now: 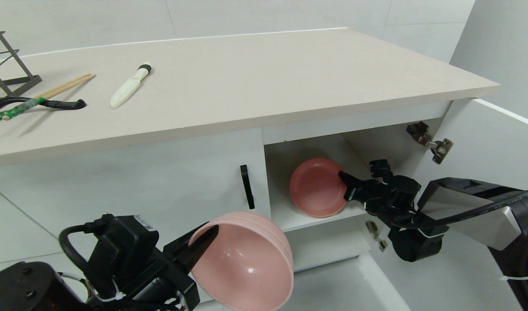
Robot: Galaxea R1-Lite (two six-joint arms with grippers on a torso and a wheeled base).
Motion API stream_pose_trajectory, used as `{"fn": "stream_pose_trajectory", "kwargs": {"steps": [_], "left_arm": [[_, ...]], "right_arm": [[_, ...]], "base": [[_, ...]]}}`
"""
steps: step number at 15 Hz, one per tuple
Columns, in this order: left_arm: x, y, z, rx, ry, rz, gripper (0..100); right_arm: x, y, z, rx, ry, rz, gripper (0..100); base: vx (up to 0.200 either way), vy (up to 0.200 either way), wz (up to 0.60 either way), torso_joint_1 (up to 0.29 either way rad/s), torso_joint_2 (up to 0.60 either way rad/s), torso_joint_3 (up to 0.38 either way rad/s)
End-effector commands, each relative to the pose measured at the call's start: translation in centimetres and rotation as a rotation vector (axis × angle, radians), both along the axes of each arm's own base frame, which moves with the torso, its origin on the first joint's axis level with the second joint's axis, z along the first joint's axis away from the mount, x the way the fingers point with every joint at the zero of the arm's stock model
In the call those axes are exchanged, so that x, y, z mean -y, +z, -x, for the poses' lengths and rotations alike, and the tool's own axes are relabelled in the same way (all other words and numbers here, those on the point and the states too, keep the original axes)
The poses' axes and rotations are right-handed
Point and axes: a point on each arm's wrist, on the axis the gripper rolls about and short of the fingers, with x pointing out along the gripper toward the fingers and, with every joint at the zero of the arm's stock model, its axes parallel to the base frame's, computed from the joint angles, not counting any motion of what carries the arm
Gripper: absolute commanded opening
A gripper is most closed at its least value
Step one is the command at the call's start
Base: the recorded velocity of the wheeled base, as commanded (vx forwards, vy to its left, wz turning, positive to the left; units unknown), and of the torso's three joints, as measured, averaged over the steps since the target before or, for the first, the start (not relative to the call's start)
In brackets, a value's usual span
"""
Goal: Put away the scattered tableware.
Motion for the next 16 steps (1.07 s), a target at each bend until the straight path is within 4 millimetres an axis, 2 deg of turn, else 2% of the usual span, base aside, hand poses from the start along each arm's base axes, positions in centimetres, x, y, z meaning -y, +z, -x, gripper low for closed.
{"fn": "stream_pose_trajectory", "kwargs": {"steps": [1, 2, 3, 7, 10, 12, 14, 16], "left_arm": [[0.0, 0.0, 0.0, 0.0, 0.0, 0.0, 0], [0.0, 0.0, 0.0, 0.0, 0.0, 0.0, 0], [0.0, 0.0, 0.0, 0.0, 0.0, 0.0, 0], [0.0, 0.0, 0.0, -0.003, 0.0, 0.002, 0], [0.0, -0.1, 0.0, -0.007, 0.0, -0.001, 0], [0.1, 0.0, -0.1, -0.002, 0.0, 0.0, 0], [0.6, 0.4, -0.8, 0.017, 0.014, 0.015, 0], [1.4, 1.3, -1.8, 0.055, 0.066, 0.049, 0]], "right_arm": [[0.0, -0.3, 0.0, -0.006, -0.005, 0.001, 0], [0.0, -0.4, 0.0, -0.009, -0.005, 0.002, 0], [0.0, -0.6, 0.0, -0.011, -0.005, 0.004, 100], [-0.1, 0.0, -0.3, 0.011, -0.007, -0.002, 100], [0.0, 2.7, 0.6, 0.051, -0.006, -0.006, 100], [-0.3, 6.0, 5.2, 0.04, 0.006, 0.046, 100], [-0.4, 7.3, 10.6, 0.001, 0.052, 0.132, 100], [0.5, 8.7, 15.5, -0.007, 0.078, 0.202, 100]], "base": [[0.0, 0.0, 0.0, 0.0, 0.0, 0.0], [0.0, 0.0, 0.0, 0.0, 0.0, 0.0], [0.0, 0.0, 0.0, 0.0, 0.0, 0.0], [0.0, 0.0, 0.0, 0.0, 0.0, 0.0], [0.0, 0.0, 0.0, 0.0, 0.0, 0.0], [0.0, 0.0, 0.0, 0.0, 0.0, 0.0], [0.0, 0.0, 0.0, 0.0, 0.0, 0.0], [0.0, 0.0, 0.0, 0.0, 0.0, 0.0]]}}
